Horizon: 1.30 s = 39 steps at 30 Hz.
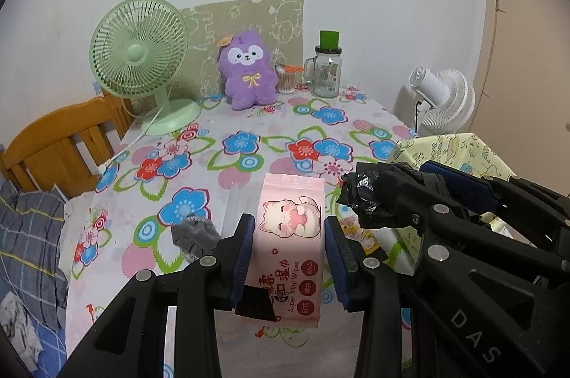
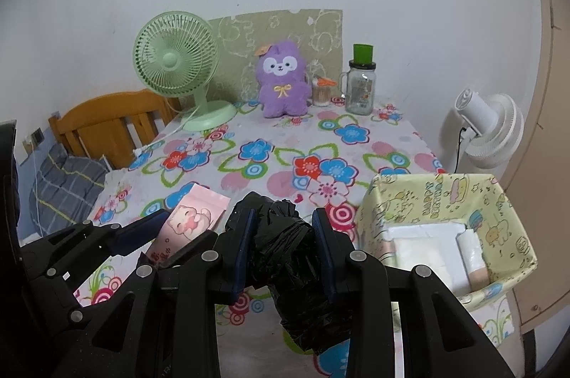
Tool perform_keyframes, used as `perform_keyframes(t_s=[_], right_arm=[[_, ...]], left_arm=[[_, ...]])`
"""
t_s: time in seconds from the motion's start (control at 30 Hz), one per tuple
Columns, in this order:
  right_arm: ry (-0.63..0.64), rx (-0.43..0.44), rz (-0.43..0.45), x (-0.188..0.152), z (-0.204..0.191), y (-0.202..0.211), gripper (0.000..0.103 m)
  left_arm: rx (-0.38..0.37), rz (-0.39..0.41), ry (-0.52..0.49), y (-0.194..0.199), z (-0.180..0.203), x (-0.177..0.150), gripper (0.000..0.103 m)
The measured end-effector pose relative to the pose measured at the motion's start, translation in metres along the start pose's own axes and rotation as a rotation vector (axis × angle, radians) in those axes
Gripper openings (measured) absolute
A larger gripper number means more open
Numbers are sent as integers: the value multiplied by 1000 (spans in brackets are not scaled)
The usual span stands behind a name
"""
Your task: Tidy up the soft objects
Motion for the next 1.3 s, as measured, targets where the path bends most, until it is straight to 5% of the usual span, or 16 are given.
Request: perform_keyframes(t_s=[1.3], right_arm=[[-53, -94, 43, 21, 110, 20, 36]], left_arm=[[-74, 39, -98, -16, 105, 44, 41]])
Point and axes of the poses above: each gripper's, at about its wrist camera, not at the fingertips, and y roughly against the way its jaws point, z to its right, x to its top, the point moved 6 cm from there along -y, roughly the way its jaws point, and after that the axes turned 1 degree about x, right-handed, at the moved point
